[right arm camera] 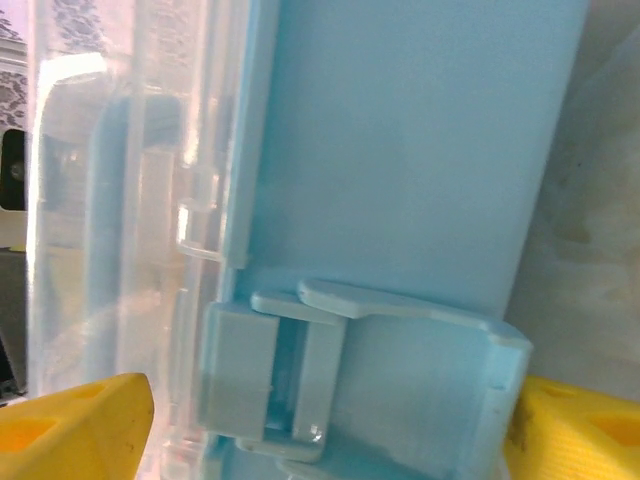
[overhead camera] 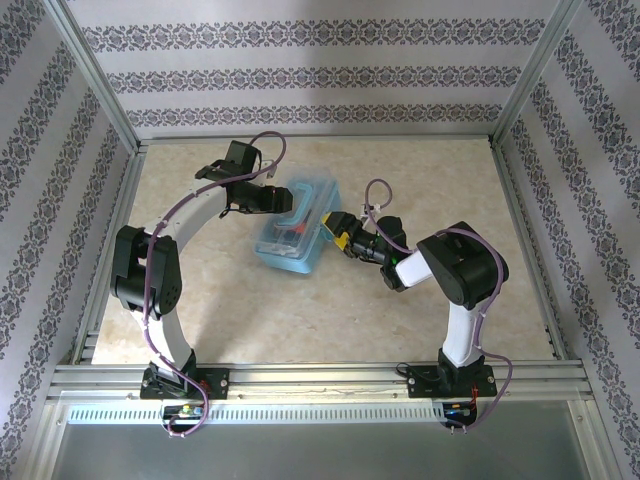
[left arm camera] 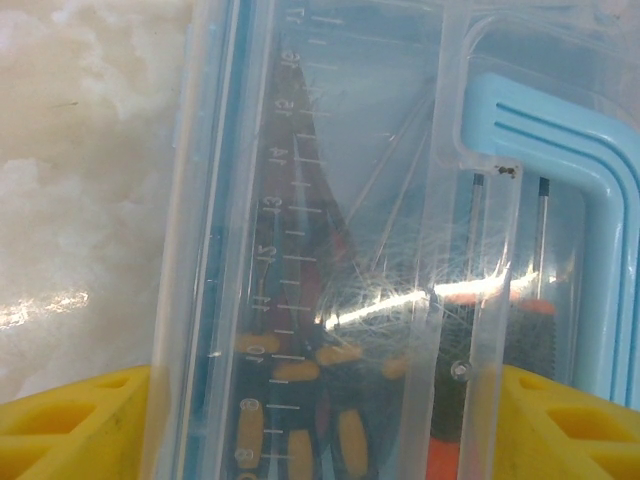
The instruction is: Pack the tool kit
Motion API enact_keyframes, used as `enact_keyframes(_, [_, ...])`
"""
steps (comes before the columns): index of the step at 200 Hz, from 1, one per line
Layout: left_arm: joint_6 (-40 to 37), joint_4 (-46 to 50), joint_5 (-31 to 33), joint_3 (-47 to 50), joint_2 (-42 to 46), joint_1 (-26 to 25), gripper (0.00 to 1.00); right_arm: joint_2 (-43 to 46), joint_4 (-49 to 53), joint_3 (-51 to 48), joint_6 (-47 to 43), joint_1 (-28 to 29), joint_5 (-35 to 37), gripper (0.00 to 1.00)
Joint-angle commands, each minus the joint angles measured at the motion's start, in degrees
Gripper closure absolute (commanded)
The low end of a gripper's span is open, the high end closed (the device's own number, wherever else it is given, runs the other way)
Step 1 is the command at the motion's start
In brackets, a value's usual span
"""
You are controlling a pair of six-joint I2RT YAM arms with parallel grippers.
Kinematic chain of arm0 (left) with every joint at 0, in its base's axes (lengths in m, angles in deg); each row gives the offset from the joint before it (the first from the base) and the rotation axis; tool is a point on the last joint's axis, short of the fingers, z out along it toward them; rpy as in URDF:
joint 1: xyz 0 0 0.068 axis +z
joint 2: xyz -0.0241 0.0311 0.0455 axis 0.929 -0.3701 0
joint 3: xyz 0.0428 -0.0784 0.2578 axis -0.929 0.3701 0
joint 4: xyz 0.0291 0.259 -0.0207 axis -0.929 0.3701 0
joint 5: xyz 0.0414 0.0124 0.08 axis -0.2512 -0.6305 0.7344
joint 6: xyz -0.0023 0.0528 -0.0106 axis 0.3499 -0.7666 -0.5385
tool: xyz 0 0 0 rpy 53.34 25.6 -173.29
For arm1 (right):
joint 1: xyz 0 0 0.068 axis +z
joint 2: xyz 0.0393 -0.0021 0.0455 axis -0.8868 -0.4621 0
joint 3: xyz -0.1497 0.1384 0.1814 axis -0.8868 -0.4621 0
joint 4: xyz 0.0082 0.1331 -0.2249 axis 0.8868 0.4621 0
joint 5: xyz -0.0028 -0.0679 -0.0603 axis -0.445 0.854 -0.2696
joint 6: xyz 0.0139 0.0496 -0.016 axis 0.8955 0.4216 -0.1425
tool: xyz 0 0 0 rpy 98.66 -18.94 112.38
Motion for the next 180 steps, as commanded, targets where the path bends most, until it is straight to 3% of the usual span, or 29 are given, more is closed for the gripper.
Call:
enact_keyframes(1, [0.68,6.49,0.71,3.69,-5.49,-0.07,0.57,2.12,-4.30,-0.50,2.08,0.78,-0.21,0.14])
enact_keyframes(125, [1.21,6.87,4.00,3.81,-4.79,-0.58,0.59,7.76,-2.60,-3.60,2.42,1.05,2.77,0.20])
enact_keyframes(180, [1.18,7.11,4.75,3.59,-4.87,-1.13,0.59,11.26,3.93,-2.51,-0.55,1.40,3.95,0.23])
